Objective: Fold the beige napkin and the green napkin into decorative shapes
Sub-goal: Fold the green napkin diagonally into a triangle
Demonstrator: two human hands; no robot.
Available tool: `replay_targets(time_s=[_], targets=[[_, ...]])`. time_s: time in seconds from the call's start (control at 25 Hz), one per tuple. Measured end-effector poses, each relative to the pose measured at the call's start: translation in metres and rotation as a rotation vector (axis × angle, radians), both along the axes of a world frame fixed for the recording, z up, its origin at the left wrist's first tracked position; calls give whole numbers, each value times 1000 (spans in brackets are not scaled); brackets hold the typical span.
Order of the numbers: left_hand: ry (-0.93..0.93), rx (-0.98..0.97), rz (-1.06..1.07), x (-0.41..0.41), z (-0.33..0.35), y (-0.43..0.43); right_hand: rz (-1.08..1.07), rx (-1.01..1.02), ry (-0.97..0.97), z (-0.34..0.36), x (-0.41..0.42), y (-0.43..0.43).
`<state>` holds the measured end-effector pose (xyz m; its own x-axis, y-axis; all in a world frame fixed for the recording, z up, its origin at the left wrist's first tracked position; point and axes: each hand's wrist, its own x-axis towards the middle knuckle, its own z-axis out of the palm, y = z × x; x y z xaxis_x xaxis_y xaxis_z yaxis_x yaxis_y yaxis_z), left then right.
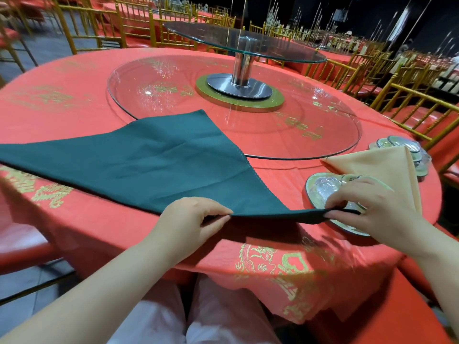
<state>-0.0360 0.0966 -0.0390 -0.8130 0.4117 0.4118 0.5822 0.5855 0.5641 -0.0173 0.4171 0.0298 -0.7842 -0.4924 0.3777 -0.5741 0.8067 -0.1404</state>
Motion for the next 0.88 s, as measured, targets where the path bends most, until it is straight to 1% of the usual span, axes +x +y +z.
replay_targets(time_s=[0.12, 0.16, 0.24, 0.32, 0.4, 0.44, 0.52, 0.6, 0.68, 0.8, 0.88], targets=[[-7, 4, -6, 8, -3, 2, -54, -300, -205, 18, 4, -1], [-9, 20, -18, 11, -3, 3, -57, -367, -233, 23, 5, -3], [-29, 57, -71, 18, -1, 5, 0, -495, -206, 35, 5, -8], [-52, 87, -154, 24, 1, 7, 97, -738, -290, 47, 5, -22], [-65, 121, -184, 29, 2, 7, 180, -894, -357, 54, -4, -39], [-64, 142, -158, 30, 2, 5, 183, -926, -352, 57, -11, -50], [-47, 135, -42, 29, 3, -6, 140, -936, -336, 63, -28, -76], [-41, 81, 71, 26, 4, -20, 73, -907, -306, 65, -52, -99], [-76, 89, 145, 22, 3, -34, -6, -882, -294, 61, -81, -118], [-129, 144, 197, 18, 0, -44, -124, -861, -298, 43, -127, -141], [-153, 142, 205, 16, 1, -44, -195, -847, -321, 28, -157, -153]])
